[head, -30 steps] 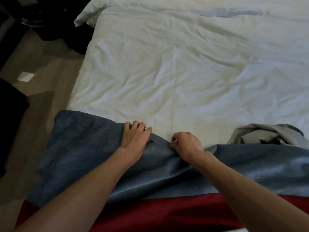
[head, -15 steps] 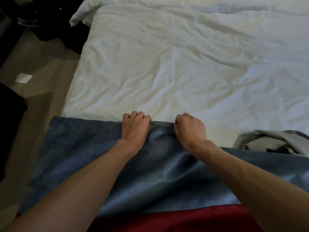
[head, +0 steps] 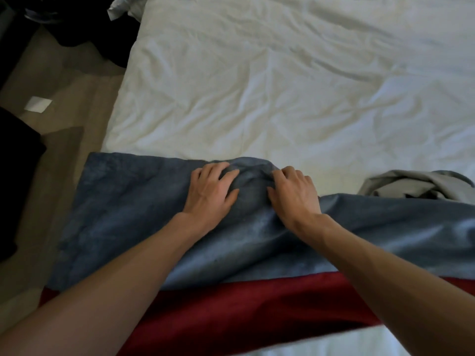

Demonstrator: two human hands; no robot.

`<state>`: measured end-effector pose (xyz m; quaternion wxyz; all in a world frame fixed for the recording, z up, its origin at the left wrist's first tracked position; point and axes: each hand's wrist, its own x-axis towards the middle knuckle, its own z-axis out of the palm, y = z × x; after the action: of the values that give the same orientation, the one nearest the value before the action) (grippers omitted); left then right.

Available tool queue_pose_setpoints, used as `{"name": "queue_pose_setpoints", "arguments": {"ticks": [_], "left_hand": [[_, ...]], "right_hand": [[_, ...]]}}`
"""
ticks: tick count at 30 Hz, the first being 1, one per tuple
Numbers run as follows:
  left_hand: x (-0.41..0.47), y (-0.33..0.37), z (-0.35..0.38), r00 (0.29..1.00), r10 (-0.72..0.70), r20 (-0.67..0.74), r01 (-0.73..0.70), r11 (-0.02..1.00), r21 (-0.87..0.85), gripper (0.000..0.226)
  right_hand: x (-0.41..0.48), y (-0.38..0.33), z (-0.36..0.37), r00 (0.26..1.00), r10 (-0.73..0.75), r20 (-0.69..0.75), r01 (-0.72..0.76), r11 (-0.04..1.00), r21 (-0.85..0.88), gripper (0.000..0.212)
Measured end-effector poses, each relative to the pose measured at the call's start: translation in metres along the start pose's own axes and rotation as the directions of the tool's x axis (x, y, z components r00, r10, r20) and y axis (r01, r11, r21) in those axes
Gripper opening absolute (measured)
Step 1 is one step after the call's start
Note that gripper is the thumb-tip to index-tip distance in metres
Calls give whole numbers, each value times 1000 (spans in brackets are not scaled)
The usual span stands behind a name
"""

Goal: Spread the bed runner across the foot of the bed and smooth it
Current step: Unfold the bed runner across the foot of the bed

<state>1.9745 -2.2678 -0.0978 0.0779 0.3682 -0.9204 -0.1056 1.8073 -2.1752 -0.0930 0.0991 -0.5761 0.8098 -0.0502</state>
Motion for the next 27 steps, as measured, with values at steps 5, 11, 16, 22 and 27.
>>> {"name": "queue_pose_setpoints", "arguments": {"ticks": [5,11,16,22,27], "left_hand": [[-36,30,-3,997,70,14,-69,993,-97,40],[-87,74,5,991,108,74,-99,988,-119,45],[-144,112,10,990,84,111,-77,995,-66,49],[-193,150,17,992,3,125,-1,1000,-14,51],[-210,172,25,990,-44,137,46,999,-11,46]], "right_hand": [[-50,12,-8,1000,1,4,0,988,-153,18],[-115,36,-11,995,23,-97,-44,975,-217,5],[-171,43,-10,988,-34,-152,5,982,-191,12],[-230,45,-2,980,-144,-135,139,989,-44,12],[-248,56,13,978,-206,-43,202,976,-83,10]]}}
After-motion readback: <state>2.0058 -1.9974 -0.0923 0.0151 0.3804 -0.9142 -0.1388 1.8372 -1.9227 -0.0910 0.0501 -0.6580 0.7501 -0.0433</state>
